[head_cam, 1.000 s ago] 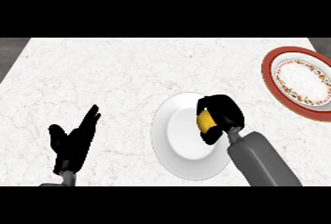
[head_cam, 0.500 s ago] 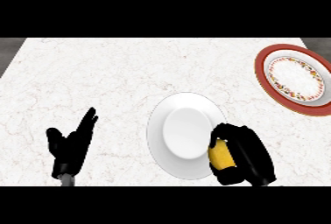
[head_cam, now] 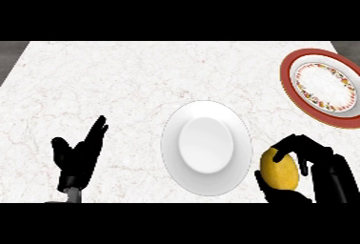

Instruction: Pick the lemon from the plate and place it in the plate

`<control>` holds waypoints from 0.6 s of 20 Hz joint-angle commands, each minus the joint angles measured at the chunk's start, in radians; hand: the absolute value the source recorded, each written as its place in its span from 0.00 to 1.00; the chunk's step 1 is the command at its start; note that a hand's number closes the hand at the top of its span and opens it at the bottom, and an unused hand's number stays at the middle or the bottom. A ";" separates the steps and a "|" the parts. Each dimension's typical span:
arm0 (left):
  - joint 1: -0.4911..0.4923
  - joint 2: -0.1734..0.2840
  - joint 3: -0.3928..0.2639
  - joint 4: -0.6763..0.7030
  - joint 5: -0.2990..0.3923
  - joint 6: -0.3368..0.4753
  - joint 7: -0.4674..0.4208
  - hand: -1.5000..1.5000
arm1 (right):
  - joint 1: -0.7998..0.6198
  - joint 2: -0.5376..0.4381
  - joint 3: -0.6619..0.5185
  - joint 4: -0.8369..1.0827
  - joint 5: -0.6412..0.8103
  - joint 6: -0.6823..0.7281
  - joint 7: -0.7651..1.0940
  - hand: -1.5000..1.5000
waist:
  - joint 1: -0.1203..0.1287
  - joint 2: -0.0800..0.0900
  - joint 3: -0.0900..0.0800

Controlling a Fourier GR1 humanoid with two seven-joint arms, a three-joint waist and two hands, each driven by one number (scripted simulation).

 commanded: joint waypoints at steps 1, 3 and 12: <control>0.024 -0.002 0.003 0.034 0.017 -0.026 0.008 0.50 | 0.034 0.004 -0.169 0.025 -0.148 -0.063 -0.059 1.00 | 0.012 0.009 -0.006; 0.004 0.005 0.017 0.053 0.020 -0.034 0.007 0.50 | 0.003 -0.009 -0.256 0.032 -0.257 -0.027 -0.059 1.00 | 0.013 0.009 -0.006; -0.015 -0.044 -0.029 0.041 -0.028 0.002 0.036 0.50 | -0.173 -0.079 -0.548 0.410 -0.475 -0.052 -0.319 1.00 | 0.023 0.011 -0.005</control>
